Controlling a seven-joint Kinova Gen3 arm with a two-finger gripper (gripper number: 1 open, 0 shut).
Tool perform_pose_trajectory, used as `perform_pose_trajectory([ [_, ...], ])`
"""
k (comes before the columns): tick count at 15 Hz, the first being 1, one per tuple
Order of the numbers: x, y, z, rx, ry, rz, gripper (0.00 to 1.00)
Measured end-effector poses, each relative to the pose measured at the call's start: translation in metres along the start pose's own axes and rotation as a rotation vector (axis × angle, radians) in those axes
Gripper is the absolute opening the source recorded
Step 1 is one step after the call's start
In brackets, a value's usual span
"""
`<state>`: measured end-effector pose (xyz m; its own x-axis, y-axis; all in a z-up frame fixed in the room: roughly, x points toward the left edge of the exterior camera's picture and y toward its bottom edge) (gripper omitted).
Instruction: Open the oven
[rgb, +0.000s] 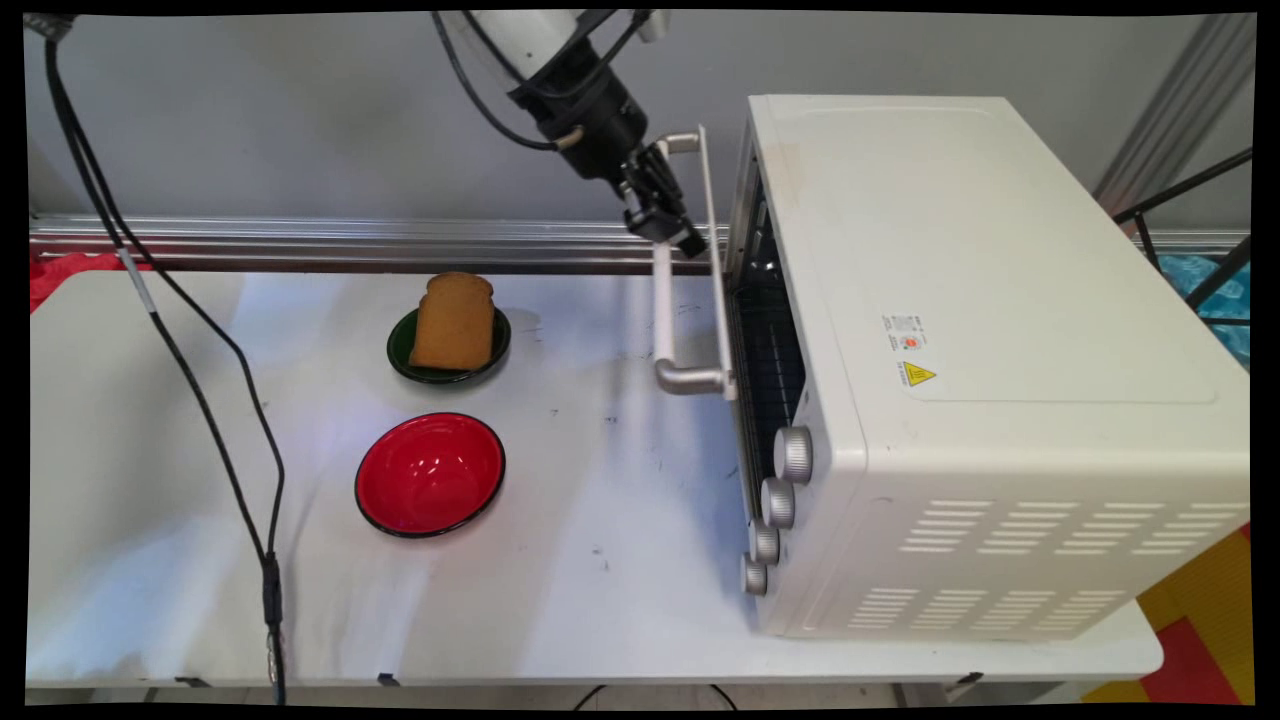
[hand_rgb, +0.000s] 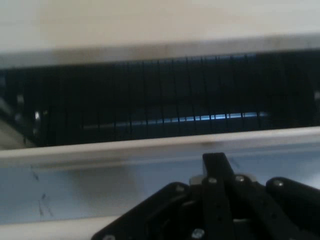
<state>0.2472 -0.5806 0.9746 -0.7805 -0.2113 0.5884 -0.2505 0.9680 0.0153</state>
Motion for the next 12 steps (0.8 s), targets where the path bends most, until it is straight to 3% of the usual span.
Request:
perform_pose_trajectory([
  [12,-0.07,-0.002,-0.011,-0.023,-0.121,0.015,0.0],
])
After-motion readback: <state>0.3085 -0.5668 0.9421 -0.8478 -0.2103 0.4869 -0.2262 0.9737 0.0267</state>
